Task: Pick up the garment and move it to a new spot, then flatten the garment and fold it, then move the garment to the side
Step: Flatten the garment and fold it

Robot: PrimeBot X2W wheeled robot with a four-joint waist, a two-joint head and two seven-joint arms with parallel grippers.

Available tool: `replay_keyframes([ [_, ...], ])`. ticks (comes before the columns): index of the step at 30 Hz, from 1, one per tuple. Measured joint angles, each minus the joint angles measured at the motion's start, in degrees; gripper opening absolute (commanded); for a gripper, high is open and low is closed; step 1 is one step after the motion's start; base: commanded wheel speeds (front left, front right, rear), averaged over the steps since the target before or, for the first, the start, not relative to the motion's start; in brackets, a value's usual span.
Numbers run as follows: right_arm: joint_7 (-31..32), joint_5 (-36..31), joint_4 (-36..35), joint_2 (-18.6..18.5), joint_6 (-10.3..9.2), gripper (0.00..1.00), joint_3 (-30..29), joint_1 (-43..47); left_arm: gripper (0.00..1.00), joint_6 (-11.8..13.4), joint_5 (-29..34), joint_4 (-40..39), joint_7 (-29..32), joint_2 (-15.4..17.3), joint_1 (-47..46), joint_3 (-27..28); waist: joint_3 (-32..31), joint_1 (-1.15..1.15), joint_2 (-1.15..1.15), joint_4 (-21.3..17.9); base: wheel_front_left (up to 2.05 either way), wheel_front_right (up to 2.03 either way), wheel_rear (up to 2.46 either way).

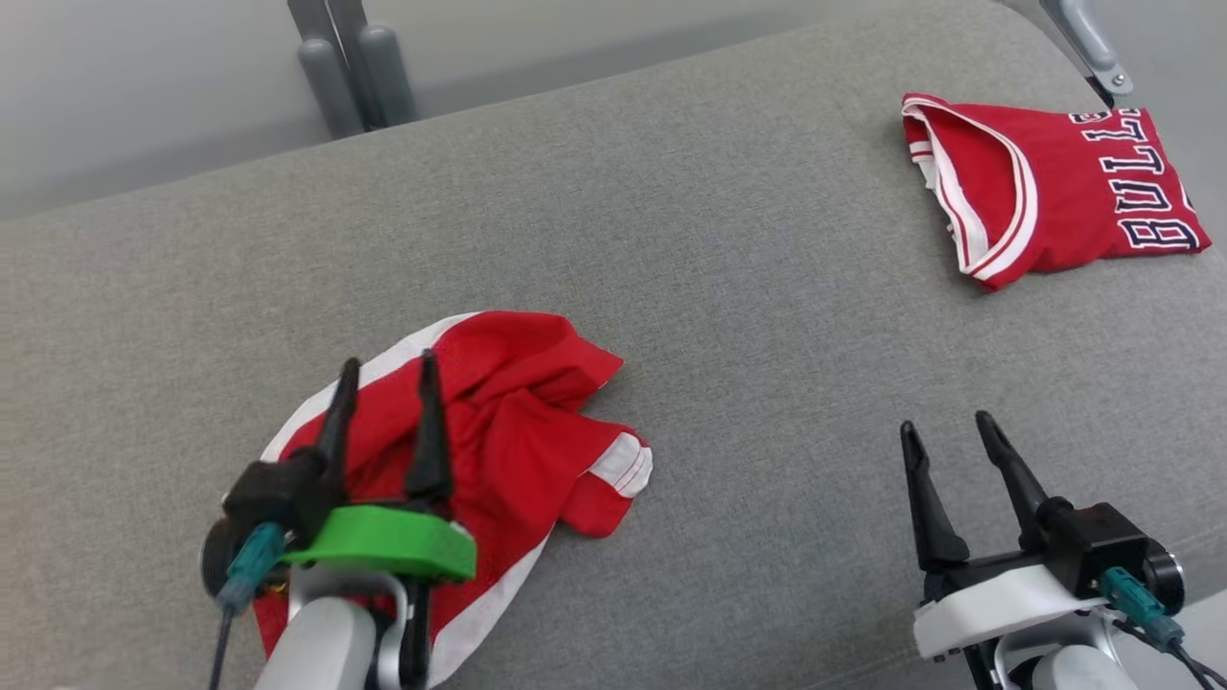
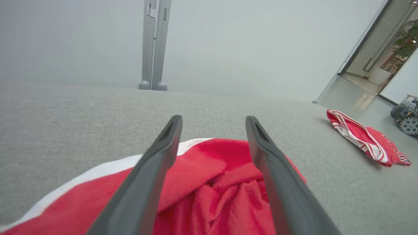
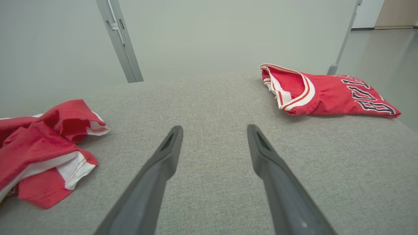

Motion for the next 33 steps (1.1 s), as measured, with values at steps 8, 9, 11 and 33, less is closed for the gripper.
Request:
replay_keyframes([
  [8, 0.0, -3.0, -2.6, 0.0, 0.0, 1.0, -4.3, 0.6, 1.0, 0.5, 8.9, -13.4, -0.1, 0.3, 15.9, 13.3, -3.5, 0.0, 0.0, 3.3, 0.0, 0.0, 0.0],
  [9, 0.0, -3.4, -2.8, 0.0, 0.0, 1.0, -4.7, 0.8, 1.0, 0.1, 9.7, -14.4, -0.1, 0.0, 17.5, 14.7, -4.0, 0.0, 0.0, 4.0, 0.0, 0.0, 0.0],
  [11, 0.0, -3.9, -2.9, -0.4, 0.0, 1.0, -5.1, 1.6, 1.0, -0.7, 11.6, -15.1, -0.1, -0.4, 20.7, 17.3, -4.9, 0.0, 0.0, 5.5, 0.0, 0.0, 0.0],
  [33, 0.0, -4.1, 1.1, -0.2, 0.0, 1.0, -3.4, 5.0, 1.0, -12.1, 14.5, -14.1, -0.1, -1.6, 29.3, 26.2, -11.6, 0.0, 0.0, 15.1, 0.0, 0.0, 0.0],
])
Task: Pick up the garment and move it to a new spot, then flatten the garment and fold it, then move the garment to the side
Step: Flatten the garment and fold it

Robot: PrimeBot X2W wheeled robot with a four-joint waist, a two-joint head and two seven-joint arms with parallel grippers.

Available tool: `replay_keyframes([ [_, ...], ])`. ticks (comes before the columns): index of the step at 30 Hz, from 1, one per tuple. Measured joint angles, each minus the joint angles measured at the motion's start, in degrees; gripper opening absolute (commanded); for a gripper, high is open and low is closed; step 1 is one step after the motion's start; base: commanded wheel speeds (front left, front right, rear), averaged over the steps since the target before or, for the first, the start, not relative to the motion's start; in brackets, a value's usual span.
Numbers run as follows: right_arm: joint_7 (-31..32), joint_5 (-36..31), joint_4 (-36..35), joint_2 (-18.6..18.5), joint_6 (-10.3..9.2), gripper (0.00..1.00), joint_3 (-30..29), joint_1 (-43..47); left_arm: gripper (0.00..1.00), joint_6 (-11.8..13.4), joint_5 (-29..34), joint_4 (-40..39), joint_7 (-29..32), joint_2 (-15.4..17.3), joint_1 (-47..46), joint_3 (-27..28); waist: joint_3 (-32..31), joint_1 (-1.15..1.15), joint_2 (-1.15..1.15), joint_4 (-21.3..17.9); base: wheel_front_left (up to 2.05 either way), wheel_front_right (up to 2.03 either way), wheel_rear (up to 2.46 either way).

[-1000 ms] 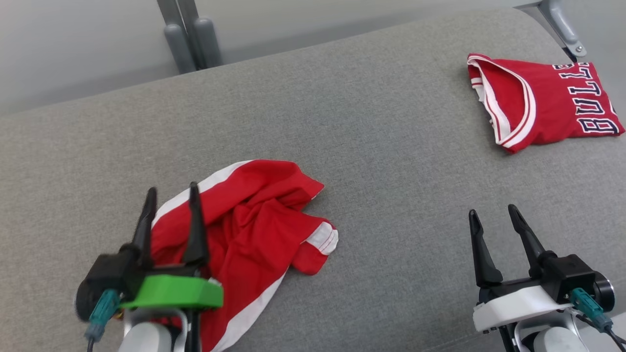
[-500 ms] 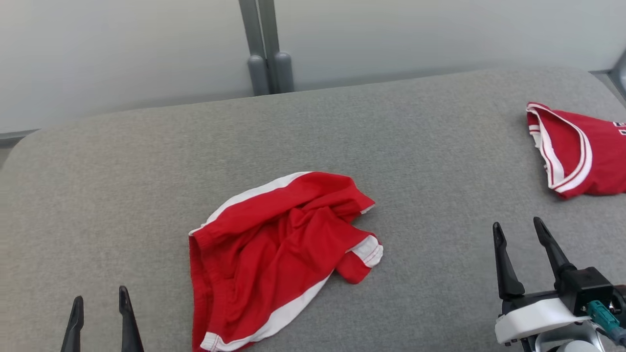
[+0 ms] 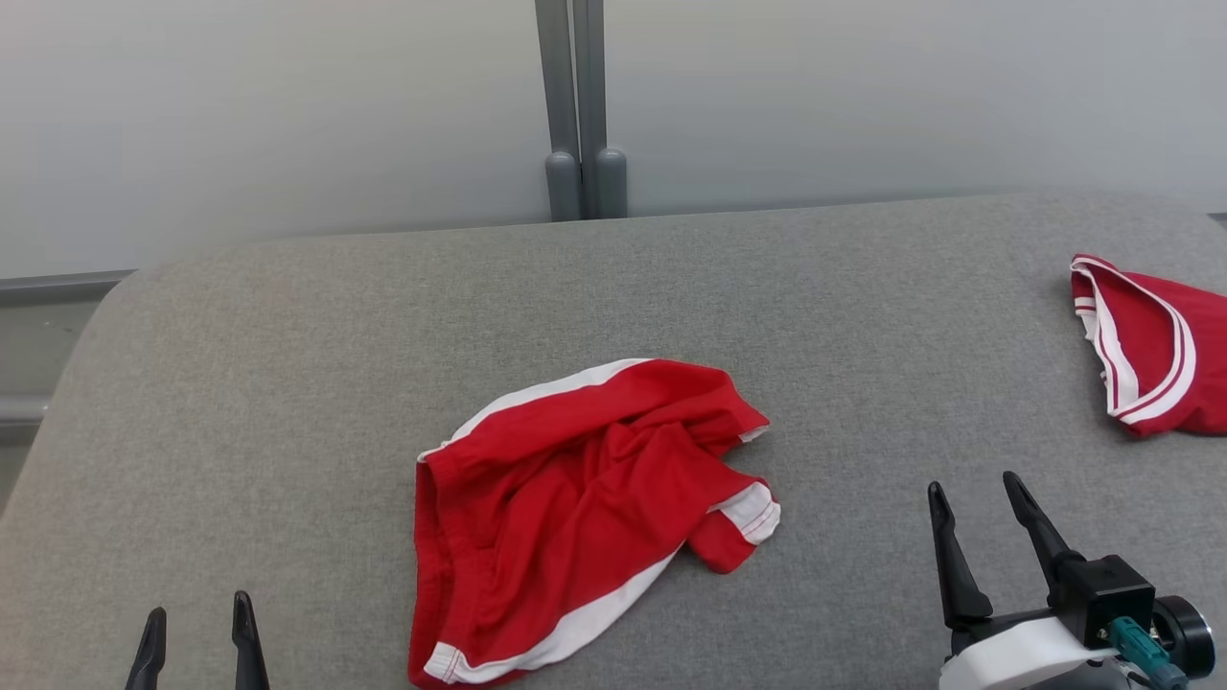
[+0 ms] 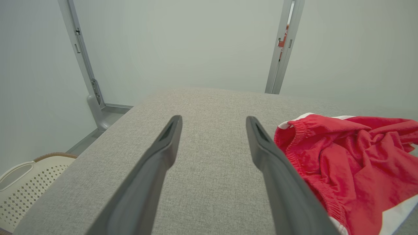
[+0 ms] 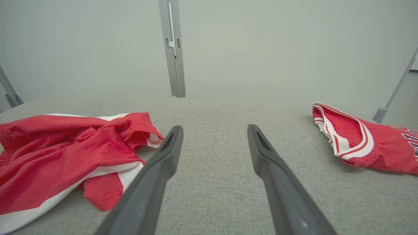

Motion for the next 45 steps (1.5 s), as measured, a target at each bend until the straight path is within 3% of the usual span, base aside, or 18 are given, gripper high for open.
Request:
replay_keyframes([
  [28, 0.0, 0.7, 0.2, 0.1, 0.0, 1.0, 0.3, -0.1, 1.0, -1.2, 0.0, 2.1, 0.0, 0.0, -0.7, -0.8, 0.5, 0.0, 0.0, -2.1, 0.0, 0.0, 0.0],
  [34, 0.0, 4.7, -0.5, 0.1, -0.03, 1.0, 2.2, -2.1, 1.0, -1.0, 0.9, 4.0, -0.1, 0.0, -0.9, -2.4, 1.1, 0.0, 0.0, -2.1, 0.0, 0.0, 0.0],
  [36, 0.2, 5.5, 4.2, 0.1, -0.03, 1.0, 5.9, -2.6, 1.0, -1.3, 1.2, 5.2, 4.1, 1.1, -0.8, -5.7, 1.5, 0.0, 0.0, -1.9, 0.0, 0.0, 0.0],
  [40, 8.6, 7.4, 8.8, 0.1, -0.02, 1.0, 13.2, -7.7, 1.0, -1.6, 0.4, 0.6, 13.8, 4.5, -1.8, -9.9, 3.1, 0.0, 0.0, -1.5, 0.0, 0.0, 0.0],
  [45, 15.6, 10.5, 12.3, 0.2, -0.02, 1.0, 16.3, -11.8, 1.0, -1.7, -3.4, -6.0, 25.1, 7.0, -2.0, -14.8, 5.9, 0.0, 0.0, -0.8, 0.0, 0.0, 0.0],
])
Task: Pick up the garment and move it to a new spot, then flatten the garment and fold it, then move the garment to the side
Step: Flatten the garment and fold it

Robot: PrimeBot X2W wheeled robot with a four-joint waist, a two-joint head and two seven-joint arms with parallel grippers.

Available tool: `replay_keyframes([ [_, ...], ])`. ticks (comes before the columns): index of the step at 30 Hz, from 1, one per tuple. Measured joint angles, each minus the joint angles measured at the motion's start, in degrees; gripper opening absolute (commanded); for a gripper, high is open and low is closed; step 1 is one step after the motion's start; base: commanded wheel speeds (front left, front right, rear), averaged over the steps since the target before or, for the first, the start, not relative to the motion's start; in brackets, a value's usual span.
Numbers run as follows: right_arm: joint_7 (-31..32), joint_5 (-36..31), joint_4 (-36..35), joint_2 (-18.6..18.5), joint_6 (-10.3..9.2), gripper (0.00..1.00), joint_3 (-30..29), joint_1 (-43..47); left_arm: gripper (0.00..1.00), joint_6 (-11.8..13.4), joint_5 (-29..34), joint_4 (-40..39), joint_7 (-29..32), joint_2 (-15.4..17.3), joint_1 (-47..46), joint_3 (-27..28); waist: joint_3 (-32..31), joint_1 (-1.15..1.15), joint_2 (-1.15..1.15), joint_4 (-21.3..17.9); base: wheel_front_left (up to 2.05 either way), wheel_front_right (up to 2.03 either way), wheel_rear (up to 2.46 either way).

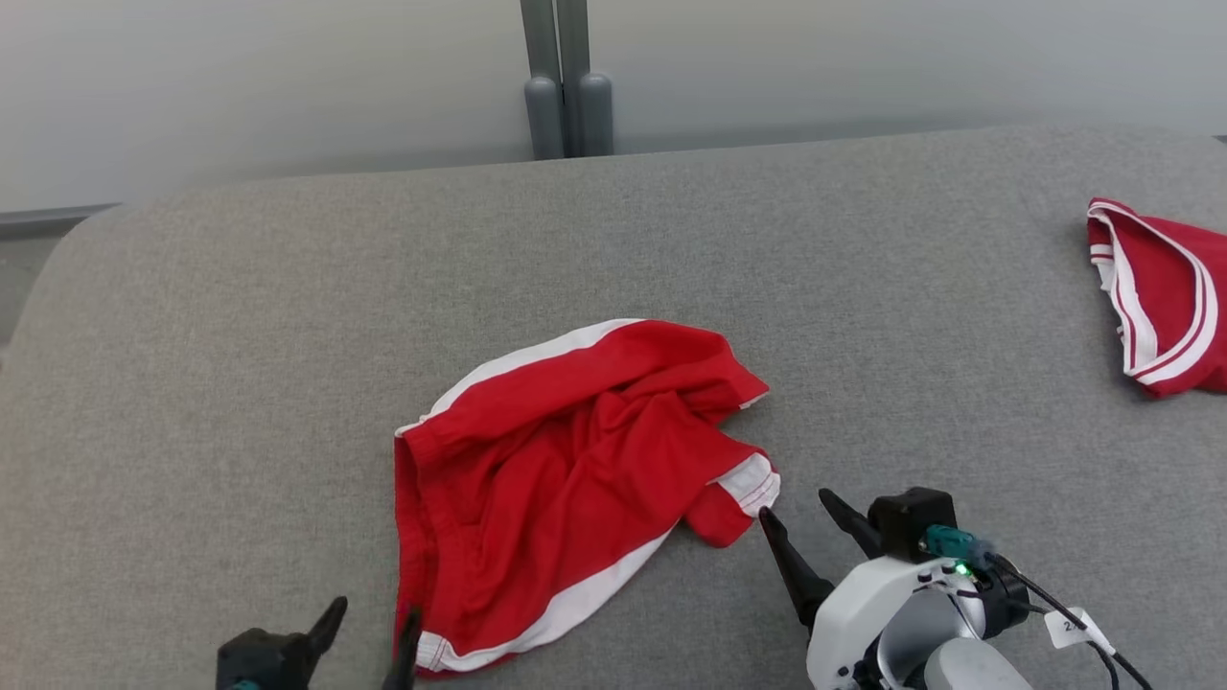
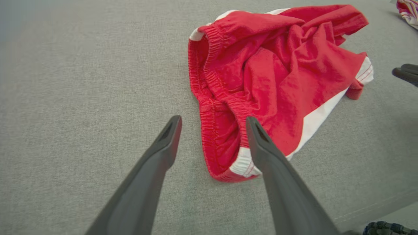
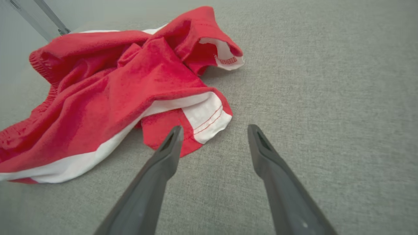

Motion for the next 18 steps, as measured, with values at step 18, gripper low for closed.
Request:
replay_keyframes([
  [18, 0.5, 5.2, 5.1, 0.0, 0.0, 1.0, 2.2, -6.4, 1.0, -0.1, -8.0, -6.3, 10.0, 6.1, -0.7, -8.7, 8.2, 0.0, 0.0, 2.3, 0.0, 0.0, 0.0],
])
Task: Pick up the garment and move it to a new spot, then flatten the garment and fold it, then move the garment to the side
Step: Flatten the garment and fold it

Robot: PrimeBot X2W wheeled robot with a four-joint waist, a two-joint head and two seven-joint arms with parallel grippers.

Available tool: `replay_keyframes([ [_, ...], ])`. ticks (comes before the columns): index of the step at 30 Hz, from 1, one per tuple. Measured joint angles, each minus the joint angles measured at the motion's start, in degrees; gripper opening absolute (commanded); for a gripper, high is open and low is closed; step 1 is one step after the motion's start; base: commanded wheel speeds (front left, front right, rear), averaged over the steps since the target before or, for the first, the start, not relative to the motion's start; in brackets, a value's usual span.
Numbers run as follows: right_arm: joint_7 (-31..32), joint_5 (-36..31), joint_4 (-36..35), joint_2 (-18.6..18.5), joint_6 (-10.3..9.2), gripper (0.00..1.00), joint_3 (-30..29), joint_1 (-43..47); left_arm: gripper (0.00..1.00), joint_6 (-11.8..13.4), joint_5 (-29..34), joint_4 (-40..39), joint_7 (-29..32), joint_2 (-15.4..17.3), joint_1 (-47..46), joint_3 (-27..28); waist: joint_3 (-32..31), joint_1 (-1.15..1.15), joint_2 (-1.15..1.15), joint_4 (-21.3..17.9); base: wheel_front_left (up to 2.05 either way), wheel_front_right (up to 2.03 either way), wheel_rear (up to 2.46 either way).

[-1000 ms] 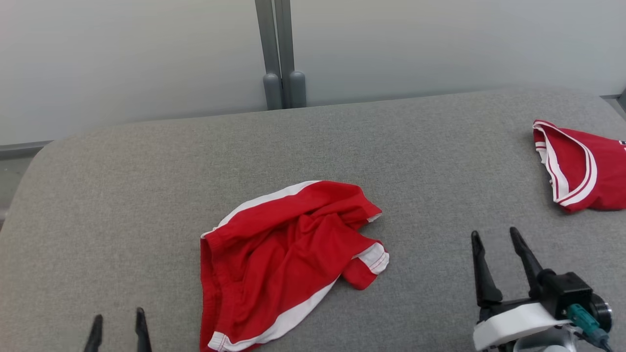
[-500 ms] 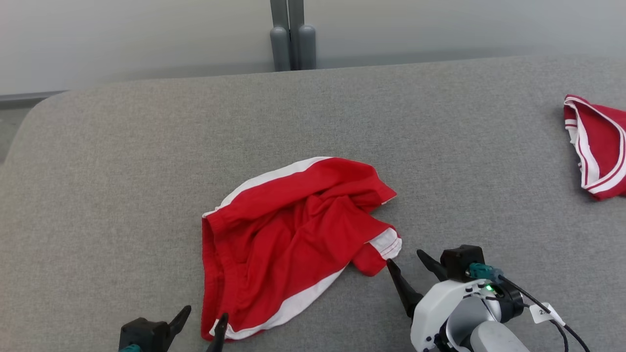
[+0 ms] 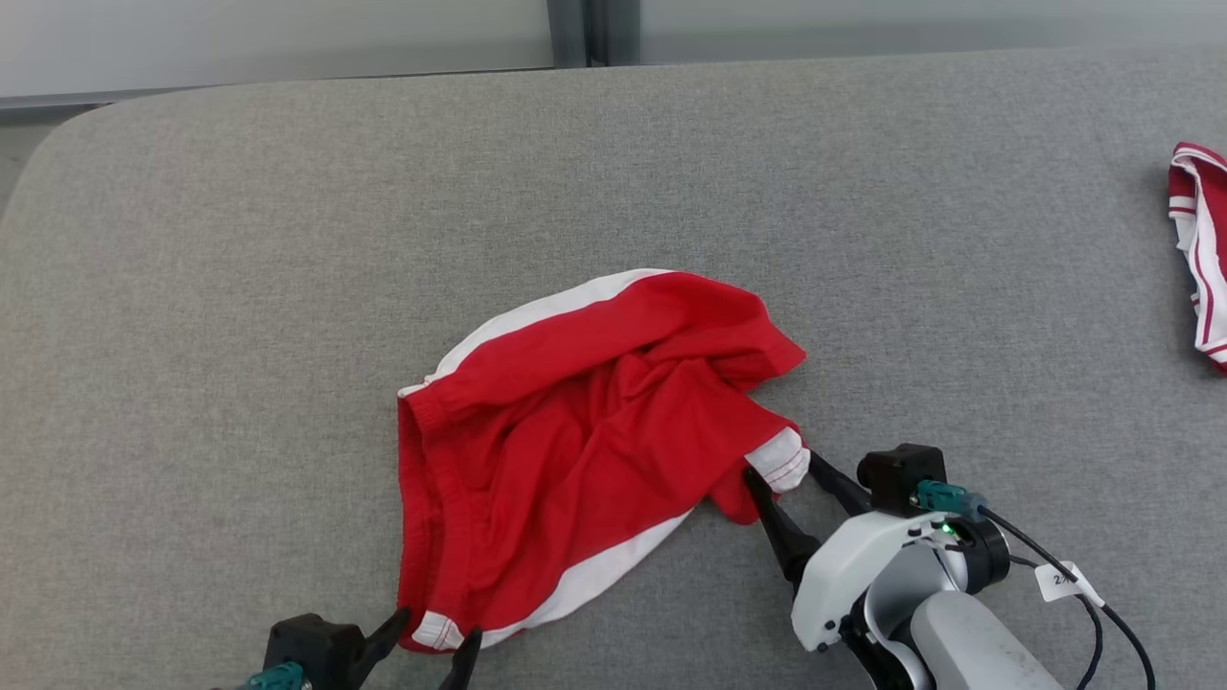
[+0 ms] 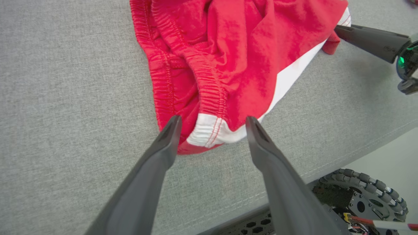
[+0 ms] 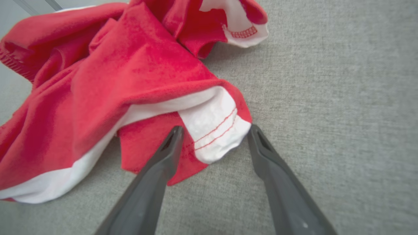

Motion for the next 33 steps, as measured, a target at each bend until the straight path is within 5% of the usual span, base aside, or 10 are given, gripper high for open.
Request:
replay_keyframes([
  [8, -1.2, 0.7, 0.8, 0.0, 0.0, 1.0, 1.0, -1.2, 1.0, 0.0, -0.3, 2.0, -0.5, 0.4, -1.0, -0.5, 1.0, 0.0, 0.0, -0.6, 0.0, 0.0, 0.0],
  [9, -1.3, 0.9, 0.8, 0.0, 0.01, 1.0, 1.1, -1.2, 0.93, 0.0, -0.4, 2.1, -0.4, 0.5, -1.1, -0.6, 1.0, 0.0, 0.0, -0.7, 0.0, 0.0, 0.0],
  [10, -1.5, 1.0, 0.9, 0.0, 0.01, 1.0, 1.2, -1.3, 0.71, 0.0, -0.7, 2.3, -0.3, 0.6, -1.1, -0.6, 1.2, 0.0, 0.0, -0.8, 0.0, 0.0, 0.0],
  [11, -1.5, 1.1, 0.9, 0.0, 0.01, 0.92, 1.4, -1.4, 0.5, 0.0, -1.1, 2.6, -0.3, 0.6, -1.1, -0.7, 1.2, 0.0, 0.0, -0.9, 0.0, 0.0, 0.0],
  [12, -1.5, 1.3, 0.9, 0.0, 0.0, 0.47, 1.8, -1.5, 0.2, 0.0, -1.5, 2.9, -0.2, 0.6, -1.2, -0.7, 1.3, 0.0, 0.0, -1.0, 0.0, 0.0, 0.0],
  [13, -1.3, 2.2, 0.9, 0.0, -0.01, 0.09, 2.4, -1.7, 0.0, 0.0, -1.7, 3.4, 0.0, 0.8, -1.2, -0.9, 1.3, 0.0, 0.0, -1.1, 0.0, 0.0, 0.0],
  [14, -0.8, 2.9, 0.8, -0.2, -0.02, 0.0, 3.2, -1.9, 0.0, 0.0, -1.9, 3.8, 0.0, 0.9, -1.3, -1.0, 1.3, 0.0, 0.0, -1.2, 0.0, 0.0, 0.0],
  [23, 1.0, 5.8, -7.0, -3.1, -0.01, 0.0, 1.6, 2.5, 0.0, 0.4, -4.4, 2.3, -2.7, 1.3, -1.3, 1.2, 0.2, 0.0, 0.0, -2.3, 0.0, 0.0, 0.0],
  [33, 6.5, 20.0, -35.1, -18.2, -0.01, 0.0, 0.8, 11.5, 0.0, 0.9, -11.1, -8.6, -9.2, 0.7, 0.0, 8.6, -1.9, 0.0, 0.0, -5.5, 0.0, 0.0, 0.0],
])
